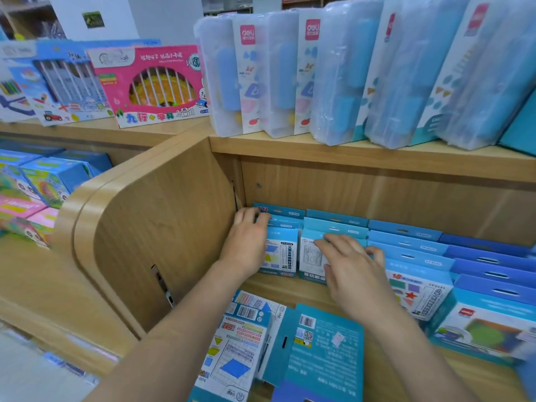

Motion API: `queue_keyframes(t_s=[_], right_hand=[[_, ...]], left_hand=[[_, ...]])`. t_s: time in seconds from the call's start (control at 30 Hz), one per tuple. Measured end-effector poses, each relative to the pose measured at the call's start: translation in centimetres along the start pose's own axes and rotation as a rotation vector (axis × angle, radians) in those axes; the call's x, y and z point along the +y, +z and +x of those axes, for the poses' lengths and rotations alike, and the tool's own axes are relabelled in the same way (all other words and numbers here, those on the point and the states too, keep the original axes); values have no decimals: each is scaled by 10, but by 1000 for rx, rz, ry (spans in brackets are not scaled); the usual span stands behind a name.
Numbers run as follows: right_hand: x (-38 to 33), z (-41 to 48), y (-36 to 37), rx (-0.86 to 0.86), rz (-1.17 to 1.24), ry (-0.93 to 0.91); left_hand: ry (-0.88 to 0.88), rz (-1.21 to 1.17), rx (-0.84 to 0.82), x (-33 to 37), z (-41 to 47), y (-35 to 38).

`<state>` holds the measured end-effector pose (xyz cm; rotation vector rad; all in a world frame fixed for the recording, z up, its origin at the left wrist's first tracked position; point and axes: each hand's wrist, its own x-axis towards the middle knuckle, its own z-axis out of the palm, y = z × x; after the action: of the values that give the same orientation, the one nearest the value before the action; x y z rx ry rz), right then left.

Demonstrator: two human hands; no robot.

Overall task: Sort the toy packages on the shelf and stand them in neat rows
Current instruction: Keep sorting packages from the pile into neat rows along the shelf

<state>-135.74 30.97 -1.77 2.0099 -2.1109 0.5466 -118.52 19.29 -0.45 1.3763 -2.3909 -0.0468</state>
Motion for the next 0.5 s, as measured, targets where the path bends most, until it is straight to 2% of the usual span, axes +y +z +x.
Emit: queue_keyframes(t_s=[0.2,0.33,0.5], right_hand=[[2,5,-3,77,-66,-27],[4,5,-4,99,-96,-53],[5,4,0,80,-102,-67]], left_hand=[[37,-4,86,4,-1,6],[114,4,72,4,0,8],[108,-24,67,2,0,9]])
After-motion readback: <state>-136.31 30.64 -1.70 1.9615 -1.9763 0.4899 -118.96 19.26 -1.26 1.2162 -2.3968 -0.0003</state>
